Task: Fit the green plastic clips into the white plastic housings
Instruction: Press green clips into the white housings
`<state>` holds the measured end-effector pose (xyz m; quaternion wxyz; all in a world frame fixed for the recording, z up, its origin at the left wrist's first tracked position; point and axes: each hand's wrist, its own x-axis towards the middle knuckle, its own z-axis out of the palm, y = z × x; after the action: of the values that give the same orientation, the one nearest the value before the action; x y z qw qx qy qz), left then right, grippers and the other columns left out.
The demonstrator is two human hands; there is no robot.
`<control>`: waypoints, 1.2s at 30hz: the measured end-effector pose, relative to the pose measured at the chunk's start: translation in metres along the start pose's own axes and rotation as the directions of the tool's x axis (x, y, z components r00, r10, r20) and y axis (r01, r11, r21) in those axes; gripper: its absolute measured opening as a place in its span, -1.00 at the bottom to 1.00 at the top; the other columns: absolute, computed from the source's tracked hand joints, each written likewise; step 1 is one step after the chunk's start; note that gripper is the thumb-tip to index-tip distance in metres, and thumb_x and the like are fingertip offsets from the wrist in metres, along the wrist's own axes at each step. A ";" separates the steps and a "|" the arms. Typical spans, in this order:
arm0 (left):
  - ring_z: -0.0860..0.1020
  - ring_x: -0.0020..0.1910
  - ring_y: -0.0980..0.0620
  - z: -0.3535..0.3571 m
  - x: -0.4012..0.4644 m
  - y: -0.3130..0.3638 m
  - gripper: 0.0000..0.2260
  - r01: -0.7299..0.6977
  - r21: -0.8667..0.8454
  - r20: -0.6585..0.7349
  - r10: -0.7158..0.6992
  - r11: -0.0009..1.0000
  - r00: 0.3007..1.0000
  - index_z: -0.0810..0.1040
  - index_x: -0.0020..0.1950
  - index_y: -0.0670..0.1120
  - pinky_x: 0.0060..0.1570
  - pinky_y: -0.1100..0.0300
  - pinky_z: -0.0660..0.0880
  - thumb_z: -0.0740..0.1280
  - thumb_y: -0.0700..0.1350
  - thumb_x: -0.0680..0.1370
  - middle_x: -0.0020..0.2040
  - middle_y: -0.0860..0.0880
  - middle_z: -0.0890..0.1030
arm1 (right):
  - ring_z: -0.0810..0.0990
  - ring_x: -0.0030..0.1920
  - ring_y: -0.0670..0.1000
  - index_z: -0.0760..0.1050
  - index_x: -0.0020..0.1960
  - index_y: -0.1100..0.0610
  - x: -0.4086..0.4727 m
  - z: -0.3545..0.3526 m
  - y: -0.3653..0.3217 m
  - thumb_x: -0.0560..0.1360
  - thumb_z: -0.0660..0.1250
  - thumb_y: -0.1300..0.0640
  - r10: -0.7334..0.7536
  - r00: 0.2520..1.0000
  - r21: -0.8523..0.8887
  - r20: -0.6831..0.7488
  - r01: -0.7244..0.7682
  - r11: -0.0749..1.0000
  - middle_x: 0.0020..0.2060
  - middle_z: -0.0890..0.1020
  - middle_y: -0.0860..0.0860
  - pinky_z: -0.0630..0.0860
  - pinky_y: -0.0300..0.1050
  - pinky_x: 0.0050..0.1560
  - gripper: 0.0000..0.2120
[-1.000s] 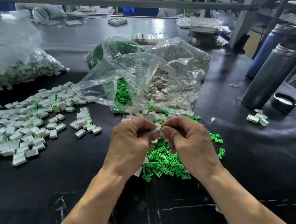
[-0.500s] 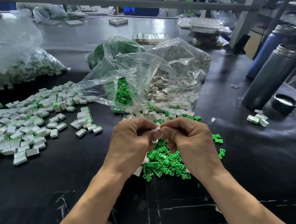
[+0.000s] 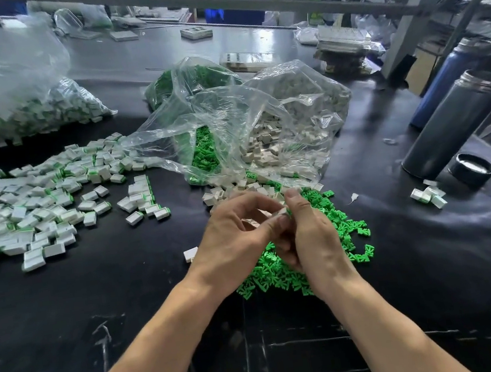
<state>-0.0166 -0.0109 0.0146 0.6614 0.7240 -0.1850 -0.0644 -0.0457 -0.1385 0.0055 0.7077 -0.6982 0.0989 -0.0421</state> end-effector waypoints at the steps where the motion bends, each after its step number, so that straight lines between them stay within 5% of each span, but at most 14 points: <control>1: 0.67 -0.06 -0.21 0.001 -0.001 0.000 -0.93 0.001 -0.007 0.006 -0.001 1.000 1.000 0.68 -0.01 -0.12 0.03 -0.26 0.59 0.51 -0.19 0.53 -0.03 -0.15 0.66 | 0.30 -0.55 -0.10 0.60 -0.40 -0.08 0.001 0.000 0.000 0.61 0.09 -0.30 -0.016 1.000 0.013 -0.009 0.016 1.000 -0.54 0.37 -0.10 0.22 -0.29 -0.55 -0.43; 5: 0.67 -0.18 -0.11 0.005 -0.001 0.001 -0.92 -0.027 -0.002 0.014 0.027 1.000 1.000 0.67 0.01 -0.13 -0.05 -0.09 0.65 0.50 -0.19 0.54 -0.11 -0.14 0.67 | 0.50 -0.51 -0.16 0.71 -0.25 -0.14 0.003 0.000 0.004 0.58 0.08 -0.33 -0.070 0.997 -0.019 -0.037 0.070 0.997 -0.46 0.64 -0.02 0.39 -0.31 -0.48 -0.47; 7: 0.64 -0.24 0.03 0.004 -0.002 0.002 -0.93 -0.053 0.008 0.008 0.053 0.999 0.999 0.68 0.00 -0.12 -0.13 0.00 0.63 0.51 -0.20 0.53 -0.12 -0.11 0.68 | 0.61 -0.41 0.06 0.73 -0.12 -0.18 0.004 -0.001 0.007 0.57 0.07 -0.38 -0.088 0.996 -0.022 -0.020 0.088 0.996 -0.30 0.71 0.19 0.47 -0.17 -0.34 -0.48; 8: 0.63 -0.24 0.05 0.003 -0.002 0.001 -0.94 -0.057 0.013 0.004 0.057 0.998 0.998 0.68 -0.01 -0.11 -0.13 -0.02 0.62 0.51 -0.19 0.54 -0.13 -0.11 0.68 | 0.58 -0.43 0.14 0.73 -0.11 -0.16 0.005 -0.001 0.008 0.57 0.06 -0.39 -0.089 0.996 -0.007 -0.014 0.089 0.996 -0.35 0.69 0.17 0.44 -0.16 -0.34 -0.47; 11: 0.65 -0.19 -0.05 0.003 -0.001 0.002 -0.94 -0.049 0.017 -0.009 0.049 0.999 0.999 0.67 -0.01 -0.08 -0.07 -0.14 0.64 0.50 -0.16 0.54 -0.12 -0.10 0.68 | 0.38 -0.55 -0.15 0.74 -0.10 -0.09 0.005 -0.002 0.006 0.61 0.05 -0.33 -0.096 0.995 0.030 -0.004 0.097 0.995 -0.56 0.48 -0.12 0.30 -0.32 -0.53 -0.45; 15: 0.67 -0.10 -0.23 0.005 0.000 0.002 -0.93 -0.036 -0.020 -0.016 0.035 0.999 0.999 0.66 0.01 -0.13 -0.01 -0.28 0.60 0.49 -0.19 0.54 -0.10 -0.17 0.68 | 0.40 -0.54 -0.18 0.73 -0.11 -0.07 0.007 -0.002 0.007 0.62 0.05 -0.26 -0.102 0.995 0.030 -0.012 0.102 0.994 -0.52 0.51 -0.09 0.32 -0.34 -0.54 -0.48; 21: 0.68 -0.07 -0.23 0.007 0.001 0.001 -0.92 -0.012 -0.023 -0.028 0.012 1.000 1.000 0.66 0.02 -0.16 0.01 -0.27 0.61 0.49 -0.21 0.55 -0.07 -0.20 0.70 | 0.61 -0.29 -0.17 0.73 -0.12 -0.11 0.016 0.000 0.015 0.58 -0.01 -0.31 -0.139 0.987 -0.138 -0.083 0.127 0.982 -0.36 0.67 -0.13 0.49 -0.07 -0.18 -0.43; 26: 0.68 -0.05 -0.23 0.007 0.001 0.001 -0.92 -0.016 -0.030 -0.057 0.015 0.999 0.998 0.68 0.02 -0.15 0.02 -0.27 0.60 0.50 -0.20 0.54 -0.05 -0.19 0.70 | 0.56 -0.41 -0.19 0.62 -0.39 -0.12 0.014 0.002 0.011 0.61 -0.04 -0.23 -0.227 0.962 -0.227 -0.151 0.190 0.955 -0.51 0.56 -0.19 0.42 -0.36 -0.35 -0.39; 30: 0.70 -0.06 -0.21 0.006 0.000 0.000 -0.92 -0.019 -0.040 -0.063 0.016 0.999 0.998 0.69 0.01 -0.13 0.03 -0.26 0.61 0.50 -0.18 0.54 -0.05 -0.15 0.72 | 0.68 -0.26 -0.08 0.67 -0.22 0.10 0.014 0.003 0.008 0.59 -0.05 -0.21 -0.233 0.959 -0.249 -0.159 0.190 0.950 -0.34 0.69 -0.02 0.56 -0.15 -0.24 -0.37; 36: 0.69 -0.05 -0.23 0.005 0.000 -0.001 -0.95 -0.044 -0.092 -0.057 0.039 0.995 0.998 0.70 -0.01 -0.13 0.05 -0.23 0.63 0.49 -0.19 0.54 -0.03 -0.15 0.72 | 0.74 -0.07 0.09 0.73 -0.06 0.16 0.016 0.007 0.007 0.59 -0.02 -0.16 -0.222 0.961 -0.216 -0.162 0.185 0.959 -0.18 0.75 0.08 0.66 0.16 0.01 -0.39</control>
<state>-0.0182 -0.0156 0.0132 0.7004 0.6899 -0.1785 -0.0394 -0.0297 -0.1348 -0.0027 0.6140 -0.7650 0.0948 -0.1695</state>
